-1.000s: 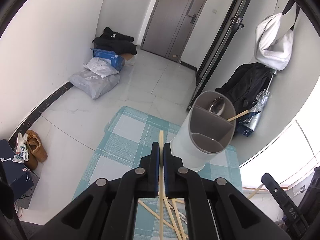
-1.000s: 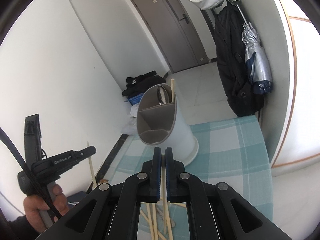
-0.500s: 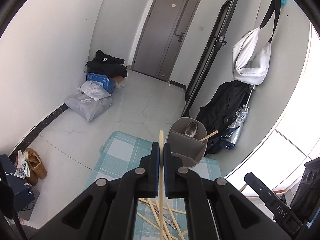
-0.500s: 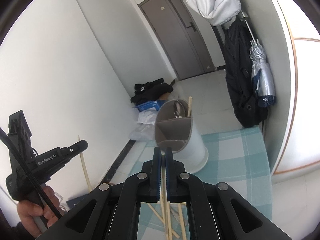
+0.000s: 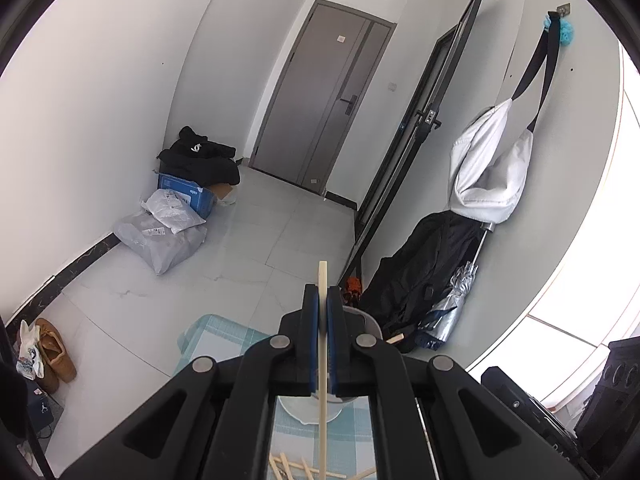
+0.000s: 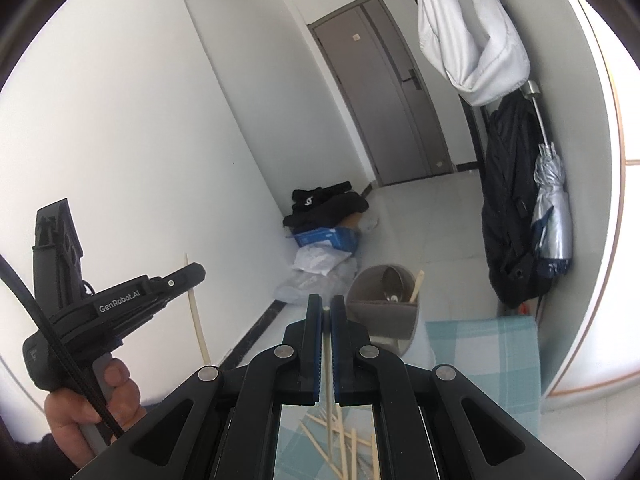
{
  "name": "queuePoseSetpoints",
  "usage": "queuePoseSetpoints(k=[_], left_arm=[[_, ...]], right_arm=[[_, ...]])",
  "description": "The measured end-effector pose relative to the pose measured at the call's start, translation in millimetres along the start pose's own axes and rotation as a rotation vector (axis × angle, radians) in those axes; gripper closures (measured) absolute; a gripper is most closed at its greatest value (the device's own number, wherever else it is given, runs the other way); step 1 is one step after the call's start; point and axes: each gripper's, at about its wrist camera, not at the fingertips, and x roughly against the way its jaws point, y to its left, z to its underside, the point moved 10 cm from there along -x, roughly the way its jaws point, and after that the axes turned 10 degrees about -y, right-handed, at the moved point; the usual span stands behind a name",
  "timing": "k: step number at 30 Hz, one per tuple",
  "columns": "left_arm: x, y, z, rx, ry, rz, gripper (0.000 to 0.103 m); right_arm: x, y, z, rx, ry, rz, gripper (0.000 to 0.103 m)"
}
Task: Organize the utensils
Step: 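Lift both chopsticks and carry them above the white holder, then lower both chopsticks into the holder and open both grippers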
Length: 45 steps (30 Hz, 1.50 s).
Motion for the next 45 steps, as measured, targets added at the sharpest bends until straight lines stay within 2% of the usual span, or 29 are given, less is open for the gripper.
queuePoseSetpoints(k=[3, 8, 15, 21, 28, 33, 41, 45], left_arm=[[-11, -6, -12, -0.02, -0.025, 0.004, 0.102], [-38, -9, -28, 0.014, -0.035, 0.019, 0.102], [-79, -12, -46, 0.035, -0.051, 0.013, 0.102], [-119, -17, -55, 0.053, -0.059, 0.002, 0.102], [-155, -19, -48, 0.026, -0.068, -0.001, 0.102], [-170, -20, -37, -0.025, -0.068, 0.014, 0.102], [-170, -29, -29, -0.148, -0.12, 0.048, 0.102], [-172, -26, -24, -0.15, -0.107, 0.064, 0.102]], right_arm=[[-4, 1, -18, 0.011, -0.025, -0.002, 0.1], [-14, -5, -48, 0.017, -0.061, 0.001, 0.1], [-48, -19, -91, 0.037, -0.081, 0.015, 0.1], [-75, -33, -109, 0.08, -0.107, 0.051, 0.1], [-109, -51, -113, 0.102, -0.12, 0.083, 0.1], [-128, -60, -97, 0.17, -0.102, 0.114, 0.1], [-136, -61, -78, 0.17, -0.074, 0.094, 0.1], [-139, -69, -68, 0.141, -0.066, 0.099, 0.1]])
